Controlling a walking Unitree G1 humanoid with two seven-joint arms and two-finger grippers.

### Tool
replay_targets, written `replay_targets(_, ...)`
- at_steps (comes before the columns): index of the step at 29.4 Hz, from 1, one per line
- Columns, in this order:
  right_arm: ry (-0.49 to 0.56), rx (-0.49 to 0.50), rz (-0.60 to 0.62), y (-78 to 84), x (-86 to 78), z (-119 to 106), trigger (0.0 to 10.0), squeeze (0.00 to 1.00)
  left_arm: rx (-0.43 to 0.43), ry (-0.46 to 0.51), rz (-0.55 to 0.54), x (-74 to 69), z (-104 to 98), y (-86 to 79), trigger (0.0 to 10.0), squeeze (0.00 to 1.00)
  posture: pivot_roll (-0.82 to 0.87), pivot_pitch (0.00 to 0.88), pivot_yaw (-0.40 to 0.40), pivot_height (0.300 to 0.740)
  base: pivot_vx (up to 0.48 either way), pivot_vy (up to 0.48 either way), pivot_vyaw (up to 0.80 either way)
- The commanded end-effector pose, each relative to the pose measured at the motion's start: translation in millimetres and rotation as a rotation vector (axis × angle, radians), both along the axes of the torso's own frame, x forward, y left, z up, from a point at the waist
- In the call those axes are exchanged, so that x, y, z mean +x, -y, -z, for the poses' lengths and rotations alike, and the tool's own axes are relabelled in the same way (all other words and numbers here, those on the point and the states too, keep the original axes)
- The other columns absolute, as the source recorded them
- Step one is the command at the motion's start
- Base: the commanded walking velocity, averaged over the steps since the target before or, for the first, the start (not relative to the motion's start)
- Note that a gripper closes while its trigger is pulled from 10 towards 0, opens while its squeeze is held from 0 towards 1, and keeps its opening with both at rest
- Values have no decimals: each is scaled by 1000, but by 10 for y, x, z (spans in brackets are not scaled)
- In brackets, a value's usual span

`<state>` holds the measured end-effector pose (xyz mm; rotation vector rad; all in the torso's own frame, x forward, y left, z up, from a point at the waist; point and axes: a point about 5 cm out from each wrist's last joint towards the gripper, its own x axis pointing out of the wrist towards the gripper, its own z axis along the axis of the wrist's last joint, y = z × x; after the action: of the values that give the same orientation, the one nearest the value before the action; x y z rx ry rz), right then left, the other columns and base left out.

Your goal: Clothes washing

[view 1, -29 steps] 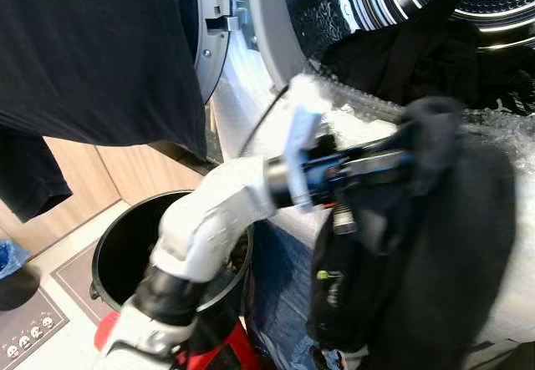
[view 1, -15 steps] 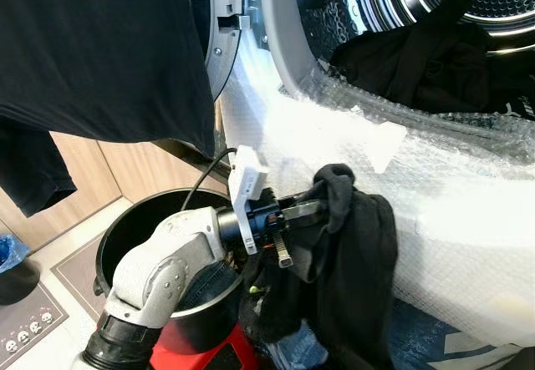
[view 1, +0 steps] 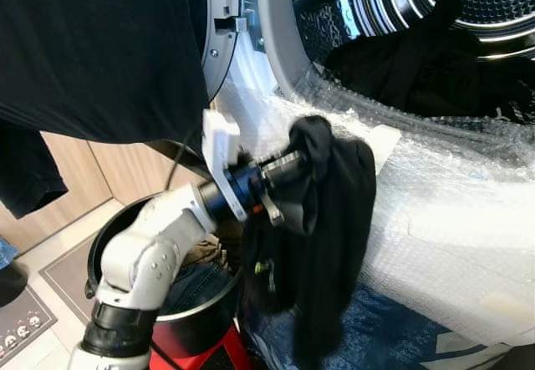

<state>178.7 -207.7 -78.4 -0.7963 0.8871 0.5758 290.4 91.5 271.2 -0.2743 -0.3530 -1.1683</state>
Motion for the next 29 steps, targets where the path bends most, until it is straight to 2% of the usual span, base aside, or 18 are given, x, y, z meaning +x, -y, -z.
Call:
replay_targets(1,77,74,125,-13,129,-68,10000,0,16,39,34,-57,-37,11,0,0,96,56,-54,740,0,0,0)
replay_targets(2,136,132,220,15,222,-131,10000,0,49,22,39,-58,43,15,0,0,92,56,-53,740,0,0,0)
replay_targets(3,153,139,244,33,246,-149,10000,0,57,17,36,-55,66,17,0,0,92,56,-53,740,0,0,0)
replay_targets(5,212,87,249,201,313,-234,10000,0,64,-20,39,-67,162,53,0,0,89,56,-52,740,0,0,0)
replay_targets(7,219,93,255,235,322,-252,10000,0,65,-25,40,-73,173,58,0,0,83,54,-52,740,0,0,0)
replay_targets(9,242,169,280,287,352,-313,10000,0,69,-36,44,-83,200,68,0,0,83,55,-51,740,0,0,0)
replay_targets(11,252,184,247,335,361,-357,10000,0,85,-49,44,-84,236,70,0,0,76,62,-45,740,0,0,0)
replay_targets(12,230,214,145,307,331,-374,10000,0,93,-54,66,-114,255,81,0,0,65,63,-41,740,0,0,0)
replay_targets(13,230,214,145,307,331,-374,10000,0,93,-54,66,-114,255,81,0,0,65,63,-41,740,0,0,0)
replay_targets(14,206,283,60,246,291,-392,10000,0,93,-56,85,-146,264,97,0,0,57,65,-41,740,0,0,0)
replay_targets(16,207,321,16,239,279,-431,10000,0,90,-63,80,-146,277,112,0,0,59,68,-51,740,0,0,0)
replay_targets(17,242,371,26,293,333,-531,10000,1000,88,-67,71,-129,302,139,0,0,60,67,-60,740,0,0,0)
replay_targets(20,304,506,81,319,447,-702,10000,1000,74,-69,73,-120,302,171,0,0,58,67,-57,740,0,0,0)
replay_targets(21,316,621,91,314,500,-830,10000,1000,63,-68,91,-134,282,198,0,0,51,70,-51,740,0,0,0)
replay_targets(23,294,714,46,295,497,-942,10000,1000,61,-64,112,-155,269,225,0,0,51,70,-51,740,0,0,0)
replay_targets(24,249,771,-22,264,451,-1025,10000,1000,65,-68,133,-171,273,253,0,0,47,77,-41,740,0,0,0)
replay_targets(29,160,863,-131,177,318,-1133,10000,1000,75,-79,176,-210,303,316,0,0,54,86,-34,740,0,0,0)
